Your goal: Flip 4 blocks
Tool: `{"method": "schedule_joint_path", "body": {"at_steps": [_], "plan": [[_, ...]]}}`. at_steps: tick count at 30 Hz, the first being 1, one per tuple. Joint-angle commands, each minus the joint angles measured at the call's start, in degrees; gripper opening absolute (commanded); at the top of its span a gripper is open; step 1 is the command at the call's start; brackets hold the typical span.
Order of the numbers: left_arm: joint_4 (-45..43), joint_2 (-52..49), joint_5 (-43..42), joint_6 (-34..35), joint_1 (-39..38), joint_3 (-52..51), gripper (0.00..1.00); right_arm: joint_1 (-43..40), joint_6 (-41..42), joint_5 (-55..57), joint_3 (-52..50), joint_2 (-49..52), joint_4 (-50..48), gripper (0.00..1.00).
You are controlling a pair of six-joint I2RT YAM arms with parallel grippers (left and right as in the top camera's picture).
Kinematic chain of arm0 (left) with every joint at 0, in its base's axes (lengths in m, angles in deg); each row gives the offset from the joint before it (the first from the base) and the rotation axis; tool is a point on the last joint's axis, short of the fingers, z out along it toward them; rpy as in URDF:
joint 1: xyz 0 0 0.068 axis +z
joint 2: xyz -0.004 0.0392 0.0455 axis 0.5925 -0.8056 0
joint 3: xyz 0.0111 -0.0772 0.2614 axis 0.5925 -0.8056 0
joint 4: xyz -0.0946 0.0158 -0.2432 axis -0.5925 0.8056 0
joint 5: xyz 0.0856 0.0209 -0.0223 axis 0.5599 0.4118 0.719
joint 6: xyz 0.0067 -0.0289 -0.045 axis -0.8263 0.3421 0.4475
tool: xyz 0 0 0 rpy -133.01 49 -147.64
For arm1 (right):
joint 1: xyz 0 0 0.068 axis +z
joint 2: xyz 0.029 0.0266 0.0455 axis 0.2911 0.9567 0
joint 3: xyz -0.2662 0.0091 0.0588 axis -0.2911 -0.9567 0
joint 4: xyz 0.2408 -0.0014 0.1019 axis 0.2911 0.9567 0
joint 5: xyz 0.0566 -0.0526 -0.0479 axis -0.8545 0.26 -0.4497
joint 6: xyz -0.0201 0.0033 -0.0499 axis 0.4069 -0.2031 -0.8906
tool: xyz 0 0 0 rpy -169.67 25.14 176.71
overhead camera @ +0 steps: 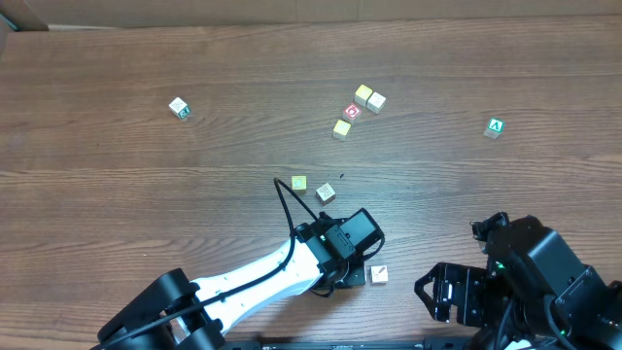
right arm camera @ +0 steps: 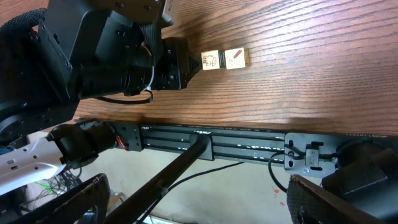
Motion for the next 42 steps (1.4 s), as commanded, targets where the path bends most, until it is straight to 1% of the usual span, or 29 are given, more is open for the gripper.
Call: {"method": "schedule_joint_path", "body": {"at_steps": [1,17,24,34,37,42], "plan": [[-0.3,-0.5,-0.7,0.4,-0.1,-0.3,0.04,0.2,-0.4,-0.1,1.4,-0.3,-0.2,0.91],[-0.5,-0.5,-2.1,0.4,-0.2,-0.3,0.04,0.2,-0.4,-0.1,1.4,-0.3,-0.2,0.92],[-0.7,-0.5,-1.9,0.4,-1.7,-0.3,0.04,0.2,-0.4,-0.1,1.4,-0.3,-0.2,0.92],[-0.9,-0.5,-1.4,0.4,-1.8,-0.3,0.04,0.2,-0.4,-0.3,1.4,-0.3,-0.2,0.92],[-0.5,-0.5,0.1,0.3,-1.3,-0.3,0.04,0.2,-0.4,-0.5,1.4,-0.3,-0.1,0.92],[-0.4,-0.5,0.0,0.1,0.8,-0.3,0.04,0.2,-0.4,-0.5,1.4,-0.3,-0.1,0.92]]}}
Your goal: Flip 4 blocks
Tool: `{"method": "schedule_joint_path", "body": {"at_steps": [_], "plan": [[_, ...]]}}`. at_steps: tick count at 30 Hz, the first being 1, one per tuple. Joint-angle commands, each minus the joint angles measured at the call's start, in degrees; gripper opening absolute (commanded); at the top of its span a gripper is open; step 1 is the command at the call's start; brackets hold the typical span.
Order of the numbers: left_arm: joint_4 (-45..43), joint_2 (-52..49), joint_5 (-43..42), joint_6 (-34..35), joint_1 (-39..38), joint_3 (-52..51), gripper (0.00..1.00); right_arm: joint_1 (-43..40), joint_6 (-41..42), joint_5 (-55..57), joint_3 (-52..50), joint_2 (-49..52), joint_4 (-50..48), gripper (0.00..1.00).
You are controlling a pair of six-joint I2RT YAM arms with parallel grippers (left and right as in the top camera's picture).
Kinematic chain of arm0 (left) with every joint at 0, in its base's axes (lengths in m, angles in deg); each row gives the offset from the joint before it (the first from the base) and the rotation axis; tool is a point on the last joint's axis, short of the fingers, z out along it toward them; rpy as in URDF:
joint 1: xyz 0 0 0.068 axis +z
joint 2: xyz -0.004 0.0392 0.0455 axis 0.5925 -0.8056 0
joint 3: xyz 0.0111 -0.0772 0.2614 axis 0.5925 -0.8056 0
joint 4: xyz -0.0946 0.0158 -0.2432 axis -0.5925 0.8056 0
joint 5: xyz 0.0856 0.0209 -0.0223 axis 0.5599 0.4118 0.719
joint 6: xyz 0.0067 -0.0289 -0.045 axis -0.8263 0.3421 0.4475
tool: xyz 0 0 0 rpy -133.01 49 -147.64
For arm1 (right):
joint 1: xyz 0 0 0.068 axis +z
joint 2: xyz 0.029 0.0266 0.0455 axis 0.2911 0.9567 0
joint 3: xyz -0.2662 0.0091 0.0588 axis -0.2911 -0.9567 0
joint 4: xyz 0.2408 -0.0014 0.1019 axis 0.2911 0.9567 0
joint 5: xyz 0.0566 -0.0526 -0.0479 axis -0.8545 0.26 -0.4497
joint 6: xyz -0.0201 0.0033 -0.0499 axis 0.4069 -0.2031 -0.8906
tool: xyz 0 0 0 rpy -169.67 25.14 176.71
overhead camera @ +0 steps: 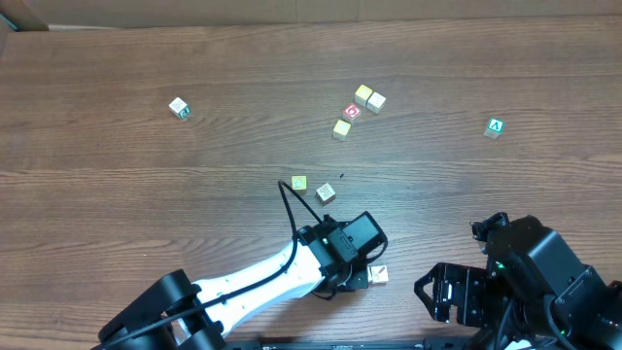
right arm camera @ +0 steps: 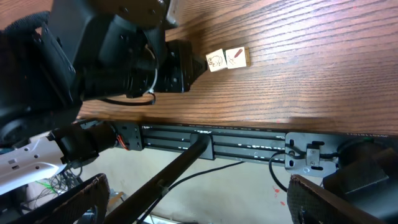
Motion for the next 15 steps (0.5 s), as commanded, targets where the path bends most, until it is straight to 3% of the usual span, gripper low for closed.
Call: {"method": "schedule_joint_path", "body": {"at_steps": [1,15], "plan": [[0.0,-0.5,1.0,-0.1,1.9,-0.3,0.04,0.2,-0.4,-0.3,1.4,-0.3,-0.1,0.92],[-1.8,-0.5,-0.7,-1.2,2.8,-0.3,0.04,0.2,-0.4,-0.3,1.4,-0.3,-0.1,0.92]]}}
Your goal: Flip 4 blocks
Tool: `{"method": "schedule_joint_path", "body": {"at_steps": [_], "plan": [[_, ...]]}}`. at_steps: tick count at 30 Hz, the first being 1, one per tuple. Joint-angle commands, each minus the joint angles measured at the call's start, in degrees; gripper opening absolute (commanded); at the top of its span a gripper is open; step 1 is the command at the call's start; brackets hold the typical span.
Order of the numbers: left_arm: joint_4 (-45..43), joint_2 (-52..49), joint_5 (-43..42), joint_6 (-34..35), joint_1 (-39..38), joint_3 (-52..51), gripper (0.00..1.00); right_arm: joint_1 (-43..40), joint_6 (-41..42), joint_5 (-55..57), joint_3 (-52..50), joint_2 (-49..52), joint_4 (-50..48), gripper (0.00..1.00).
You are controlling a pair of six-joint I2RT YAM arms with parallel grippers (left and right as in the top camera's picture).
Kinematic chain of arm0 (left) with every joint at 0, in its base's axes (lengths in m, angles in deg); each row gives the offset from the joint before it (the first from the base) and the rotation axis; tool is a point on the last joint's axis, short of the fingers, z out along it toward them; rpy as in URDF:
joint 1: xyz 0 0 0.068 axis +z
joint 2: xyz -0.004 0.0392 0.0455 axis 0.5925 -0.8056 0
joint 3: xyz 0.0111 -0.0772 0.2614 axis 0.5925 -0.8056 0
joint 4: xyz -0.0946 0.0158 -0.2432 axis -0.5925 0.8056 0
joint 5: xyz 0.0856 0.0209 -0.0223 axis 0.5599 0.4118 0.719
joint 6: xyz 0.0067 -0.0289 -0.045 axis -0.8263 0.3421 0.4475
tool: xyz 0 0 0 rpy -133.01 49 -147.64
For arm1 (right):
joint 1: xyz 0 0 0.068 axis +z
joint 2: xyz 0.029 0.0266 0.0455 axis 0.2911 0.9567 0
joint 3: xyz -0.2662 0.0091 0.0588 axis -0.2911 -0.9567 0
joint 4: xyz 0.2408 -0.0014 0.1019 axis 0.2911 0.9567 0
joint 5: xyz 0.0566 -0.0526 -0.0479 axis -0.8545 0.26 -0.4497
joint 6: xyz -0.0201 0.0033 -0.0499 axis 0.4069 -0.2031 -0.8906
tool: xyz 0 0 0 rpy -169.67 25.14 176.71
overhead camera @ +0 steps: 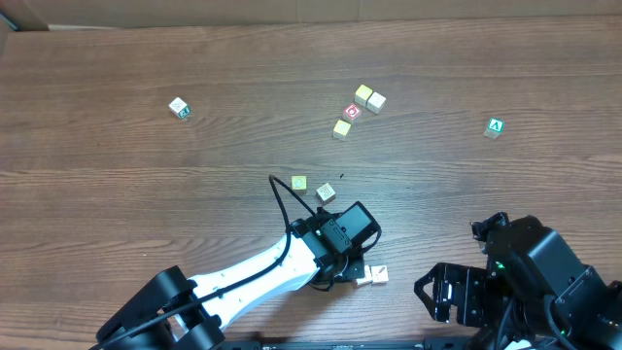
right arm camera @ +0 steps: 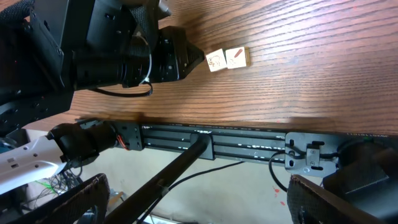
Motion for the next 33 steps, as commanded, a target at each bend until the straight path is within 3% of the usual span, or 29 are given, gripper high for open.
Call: {"method": "schedule_joint_path", "body": {"at_steps": [1,28,33], "plan": [[-0.3,-0.5,-0.7,-1.1,0.1,-0.3,0.04,0.2,-0.4,-0.3,1.4,-0.3,-0.1,0.92],[-1.1,-0.4,-0.8,-0.5,0.6,-0.3,0.04,0.2,-0.4,-0.3,1.4,-0.3,-0.1,0.92],[-0.2,-0.4,1.6,-4.9,4.5,2.5,0.04,0.2,-0.4,-0.3,1.4,-0.3,-0.1,0.92]]}}
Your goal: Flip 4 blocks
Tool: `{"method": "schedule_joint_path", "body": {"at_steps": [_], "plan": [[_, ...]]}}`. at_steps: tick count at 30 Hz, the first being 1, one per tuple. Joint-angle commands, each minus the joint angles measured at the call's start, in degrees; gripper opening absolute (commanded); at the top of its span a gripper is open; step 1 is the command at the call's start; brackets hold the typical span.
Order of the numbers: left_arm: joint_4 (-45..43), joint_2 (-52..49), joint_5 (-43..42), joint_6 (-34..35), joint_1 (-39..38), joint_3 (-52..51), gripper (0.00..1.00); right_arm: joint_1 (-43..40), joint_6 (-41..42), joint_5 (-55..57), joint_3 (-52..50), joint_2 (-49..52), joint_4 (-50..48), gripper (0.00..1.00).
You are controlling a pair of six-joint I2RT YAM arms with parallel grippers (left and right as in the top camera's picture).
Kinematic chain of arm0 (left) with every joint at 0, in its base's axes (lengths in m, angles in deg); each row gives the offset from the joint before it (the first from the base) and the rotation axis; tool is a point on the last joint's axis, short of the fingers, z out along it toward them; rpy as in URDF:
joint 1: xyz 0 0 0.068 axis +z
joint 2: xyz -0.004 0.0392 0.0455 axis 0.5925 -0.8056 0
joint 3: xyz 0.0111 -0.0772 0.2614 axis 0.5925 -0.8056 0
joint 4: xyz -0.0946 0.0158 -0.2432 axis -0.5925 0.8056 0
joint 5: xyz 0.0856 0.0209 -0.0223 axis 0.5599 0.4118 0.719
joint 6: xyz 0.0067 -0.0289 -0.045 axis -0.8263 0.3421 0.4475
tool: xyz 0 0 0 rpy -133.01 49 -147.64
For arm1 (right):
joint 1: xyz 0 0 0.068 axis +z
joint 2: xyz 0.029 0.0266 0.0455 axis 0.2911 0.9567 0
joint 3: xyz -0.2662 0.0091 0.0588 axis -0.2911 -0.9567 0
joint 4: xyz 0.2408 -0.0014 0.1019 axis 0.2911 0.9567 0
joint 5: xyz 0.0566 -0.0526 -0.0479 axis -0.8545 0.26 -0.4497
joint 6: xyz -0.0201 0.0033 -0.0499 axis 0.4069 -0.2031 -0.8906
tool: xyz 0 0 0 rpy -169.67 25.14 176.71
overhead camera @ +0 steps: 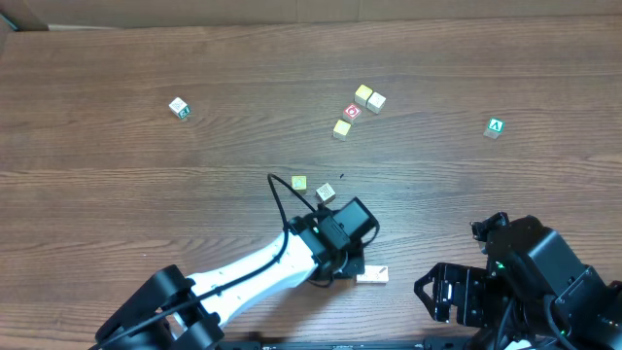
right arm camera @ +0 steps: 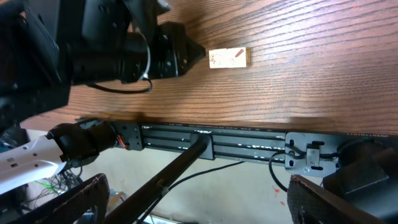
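Two small picture blocks (overhead camera: 372,277) lie side by side and touching near the table's front edge; in the right wrist view the pair (right arm camera: 228,57) shows a red mark on its right half. The tip of my left gripper (right arm camera: 196,55) points at the pair from the left, a short gap away and holding nothing. From above, the left gripper (overhead camera: 350,265) is mostly hidden under its own wrist, so its jaws cannot be read. My right gripper (right arm camera: 199,202) hangs open below the table's front edge, empty.
Two blocks (overhead camera: 299,183) (overhead camera: 326,193) lie just beyond the left wrist. A cluster of several blocks (overhead camera: 356,109) sits farther back. A green A block (overhead camera: 496,127) is at the right and a white block (overhead camera: 179,108) at the far left. The right arm (overhead camera: 530,267) is parked at the front right corner.
My left gripper has drawn back a little from the pair of blocks. The left block of the pair now lies square against the right one and shows a different face. The right arm is unchanged.
At first my left gripper's tip was against the left block, hiding it from above. Then that block sat slightly turned beside its neighbour. After that the gripper stood a bit back with both blocks showing. Now the pair lies flush and the gripper is apart.
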Motion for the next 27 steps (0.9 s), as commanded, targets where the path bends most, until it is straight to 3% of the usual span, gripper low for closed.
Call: {"method": "schedule_joint_path", "body": {"at_steps": [1,4,7,9,10,13,18,27], "plan": [[1.2,-0.4,2.7,-4.4,3.5,3.2,0.04,0.2,-0.4,-0.3,1.4,-0.3,-0.1,0.92],[3.3,-0.4,4.0,-9.5,7.1,6.5,0.09,0.2,-0.4,-0.3,1.4,-0.3,-0.1,0.93],[4.0,-0.4,5.0,-19.2,11.9,9.6,0.3,0.2,-0.4,-0.3,1.4,-0.3,-0.1,0.93],[4.0,-0.4,5.0,-24.2,14.9,10.8,0.51,0.2,-0.4,-0.3,1.4,-0.3,-0.1,0.94],[4.0,-0.4,5.1,-26.2,16.5,11.3,0.54,0.2,-0.4,-0.3,1.4,-0.3,-0.1,0.95],[4.0,-0.5,5.2,-27.1,22.6,11.5,0.58,0.2,-0.4,-0.3,1.4,-0.3,-0.2,0.97],[2.6,-2.7,0.0,-30.7,32.0,11.5,0.45,0.2,-0.4,-0.3,1.4,-0.3,-0.2,0.98],[0.3,-10.2,-3.3,-36.5,34.0,13.6,0.61,0.2,0.1,-0.3,1.4,-0.3,-0.2,0.99]]}}
